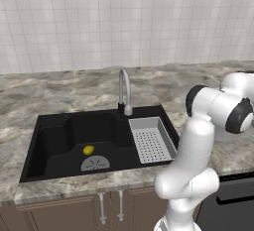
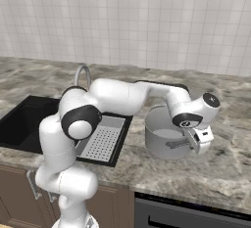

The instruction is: Dump the lemon from the pot into the sink. Then turn on the water and wash the lemon. Then turn off the water and put the lemon back in the pot.

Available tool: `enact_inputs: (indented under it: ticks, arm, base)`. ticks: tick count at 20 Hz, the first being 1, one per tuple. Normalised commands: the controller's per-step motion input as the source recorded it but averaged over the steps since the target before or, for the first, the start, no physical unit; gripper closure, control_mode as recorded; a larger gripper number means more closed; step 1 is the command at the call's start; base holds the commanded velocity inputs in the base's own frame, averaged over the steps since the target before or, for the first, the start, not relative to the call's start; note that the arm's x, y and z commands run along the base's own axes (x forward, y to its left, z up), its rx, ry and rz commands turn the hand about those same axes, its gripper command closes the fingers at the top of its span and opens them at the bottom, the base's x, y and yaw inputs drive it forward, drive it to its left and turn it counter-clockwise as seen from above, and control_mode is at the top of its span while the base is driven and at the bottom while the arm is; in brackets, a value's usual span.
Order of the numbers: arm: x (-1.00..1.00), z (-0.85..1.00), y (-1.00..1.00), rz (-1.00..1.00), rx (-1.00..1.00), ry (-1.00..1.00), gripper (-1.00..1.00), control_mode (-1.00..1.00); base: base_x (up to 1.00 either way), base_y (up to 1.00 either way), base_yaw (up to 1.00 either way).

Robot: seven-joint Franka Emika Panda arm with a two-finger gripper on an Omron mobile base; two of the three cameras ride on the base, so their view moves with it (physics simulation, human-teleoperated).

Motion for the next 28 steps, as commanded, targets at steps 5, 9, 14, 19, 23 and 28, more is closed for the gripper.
enact_inputs:
  ticks: [5, 9, 14, 19, 23, 28]
  arm:
    - [0.07, -0.3, 0.13, -0.04, 0.0, 0.11, 1.0, -1.0]
    - [0.25, -0.47, 0.21, -0.05, 0.0, 0.06, 1.0, -1.0]
    - [0.27, -0.56, 0.21, -0.04, 0.0, 0.07, 1.0, -1.0]
    - [0.04, -0.22, 0.21, -0.04, 0.0, 0.05, -1.0, -1.0]
    - [-0.11, 0.13, 0.13, -0.03, 0.0, 0.01, -1.0, -1.0]
    - [-0.27, 0.16, 0.15, -0.04, -0.05, 0.0, -1.0, -1.0]
  base:
    - [0.0, 0.0, 0.0]
    - [0.0, 0.0, 0.0]
    - [0.0, 0.0, 0.0]
    - [0.0, 0.0, 0.0]
    - [0.0, 0.0, 0.0]
    - [0.0, 0.0, 0.0]
